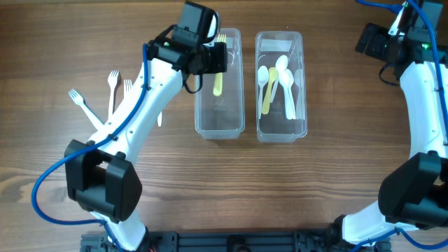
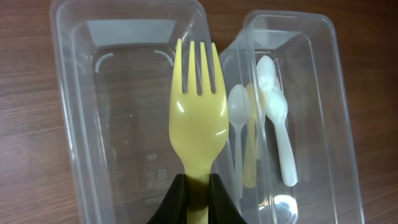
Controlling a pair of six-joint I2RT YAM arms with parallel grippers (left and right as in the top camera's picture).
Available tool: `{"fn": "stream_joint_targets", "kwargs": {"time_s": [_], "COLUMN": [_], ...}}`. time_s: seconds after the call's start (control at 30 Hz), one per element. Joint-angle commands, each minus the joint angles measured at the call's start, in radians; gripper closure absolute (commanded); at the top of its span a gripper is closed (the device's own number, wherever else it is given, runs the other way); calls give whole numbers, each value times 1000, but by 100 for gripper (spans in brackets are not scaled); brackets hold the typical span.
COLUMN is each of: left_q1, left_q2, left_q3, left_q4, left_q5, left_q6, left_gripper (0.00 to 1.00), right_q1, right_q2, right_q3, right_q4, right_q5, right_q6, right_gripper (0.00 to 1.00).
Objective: Pack container
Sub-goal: 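Carry the yellow fork into the left container and release it, then move the left gripper back and grasp a white fork by its handle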
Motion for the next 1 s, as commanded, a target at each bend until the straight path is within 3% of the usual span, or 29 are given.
{"fn": "stream_joint_targets", "kwargs": {"time_s": [0.0,0.33,0.37,0.4,0.43,0.63,0.8,0.97], "left_q1": [0,4,4,4,4,38,144,278], "left_q2": [74,198,198,198,198,138,15,-44], "left_q3": [18,18,18,18,18,50,78,77], "left_q4": [-5,-4,-4,-4,-5,-5,-5,-85], "left_q5": [-17,-42,-41,-41,-41,-41,-42,-97], "left_q6": [-41,-41,-41,-41,-41,-34,-34,-34], "left_gripper": [96,93,80,41,23,17,36,39], "right_q1": [2,2,2,2,2,2,2,2], "right_q2": [-13,-13,-13,-13,-13,-13,-13,-13], "right_q3": [18,18,18,18,18,18,18,18], "right_q4": [4,4,4,4,4,4,4,4], "right_q5": [17,17,17,17,17,17,17,17], "right_q6": [0,0,0,0,0,0,0,1], "right_gripper": [0,0,1,0,0,0,0,0]}}
